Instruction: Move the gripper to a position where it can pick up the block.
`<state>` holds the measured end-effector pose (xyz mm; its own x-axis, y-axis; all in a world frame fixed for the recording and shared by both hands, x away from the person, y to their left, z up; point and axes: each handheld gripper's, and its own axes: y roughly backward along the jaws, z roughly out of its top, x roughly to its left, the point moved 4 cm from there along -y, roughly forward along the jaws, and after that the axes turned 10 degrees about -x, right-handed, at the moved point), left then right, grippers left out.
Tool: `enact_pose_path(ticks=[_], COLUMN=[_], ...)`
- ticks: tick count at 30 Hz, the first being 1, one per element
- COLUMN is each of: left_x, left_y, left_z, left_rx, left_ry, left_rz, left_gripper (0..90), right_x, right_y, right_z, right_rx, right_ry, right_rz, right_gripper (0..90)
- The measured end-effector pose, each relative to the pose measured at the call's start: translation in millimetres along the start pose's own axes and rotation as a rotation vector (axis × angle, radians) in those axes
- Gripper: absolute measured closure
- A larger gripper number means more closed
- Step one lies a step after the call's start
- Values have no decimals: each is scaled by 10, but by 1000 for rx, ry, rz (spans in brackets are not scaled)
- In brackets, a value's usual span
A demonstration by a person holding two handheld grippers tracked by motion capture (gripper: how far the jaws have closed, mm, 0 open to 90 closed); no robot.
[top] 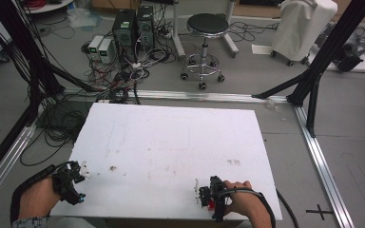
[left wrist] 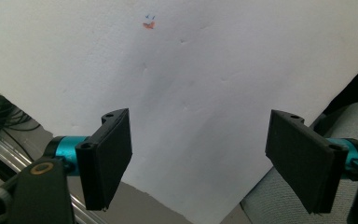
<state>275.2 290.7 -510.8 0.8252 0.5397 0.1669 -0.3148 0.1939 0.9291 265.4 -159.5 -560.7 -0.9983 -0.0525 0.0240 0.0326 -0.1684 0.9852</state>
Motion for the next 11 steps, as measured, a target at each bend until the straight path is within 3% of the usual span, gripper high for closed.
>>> enact_pose_path(ticks=[5,7,8,11], left_x=[2,4,4,9], left_y=[2,5,5,4], left_z=[2,1,1,1], left_rx=[0,3,3,1], left_ry=[-1,-1,-1,-1], left_rz=[0,-1,-1,1], left_gripper=[229,229,229,229], right_x=[15,1,17,10], right_y=[-11,-15,-7,-6], right_z=[-1,5,-1,-2], right_rx=[14,2,16,1], right_ry=[-22,0,-24,-17], right_rz=[0,0,1,5], right_gripper=[67,67,67,67])
